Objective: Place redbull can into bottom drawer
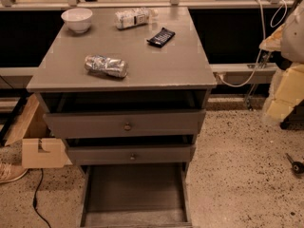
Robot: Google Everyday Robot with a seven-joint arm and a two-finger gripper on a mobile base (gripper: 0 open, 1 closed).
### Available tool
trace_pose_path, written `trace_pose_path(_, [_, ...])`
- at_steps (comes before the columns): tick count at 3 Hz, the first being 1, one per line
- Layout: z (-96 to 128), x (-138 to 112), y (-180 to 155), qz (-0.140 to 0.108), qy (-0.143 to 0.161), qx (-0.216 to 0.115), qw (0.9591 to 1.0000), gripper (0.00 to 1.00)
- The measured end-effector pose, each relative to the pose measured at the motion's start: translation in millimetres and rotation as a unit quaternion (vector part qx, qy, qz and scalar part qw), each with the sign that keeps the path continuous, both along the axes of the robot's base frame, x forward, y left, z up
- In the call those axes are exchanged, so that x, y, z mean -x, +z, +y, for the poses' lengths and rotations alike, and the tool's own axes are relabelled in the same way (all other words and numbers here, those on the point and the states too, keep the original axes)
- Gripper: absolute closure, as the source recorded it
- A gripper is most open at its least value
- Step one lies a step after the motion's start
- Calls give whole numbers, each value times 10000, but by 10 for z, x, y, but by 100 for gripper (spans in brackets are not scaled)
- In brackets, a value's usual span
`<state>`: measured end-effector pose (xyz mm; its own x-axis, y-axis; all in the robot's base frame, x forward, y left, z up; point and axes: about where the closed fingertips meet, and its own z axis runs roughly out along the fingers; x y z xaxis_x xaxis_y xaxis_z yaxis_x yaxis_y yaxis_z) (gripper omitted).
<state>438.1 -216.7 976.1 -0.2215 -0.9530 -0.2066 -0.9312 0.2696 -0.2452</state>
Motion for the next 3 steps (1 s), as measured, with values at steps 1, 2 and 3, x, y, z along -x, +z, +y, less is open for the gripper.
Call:
trace_pose_path(1, [1,-1,0,-1,0,-1,10000,0])
trace_pose_path(2, [116,-203,-8,-142,89,-170,9997,0])
trace_pose_path(3, [318,-616,42,-374,199,-556,9976,0])
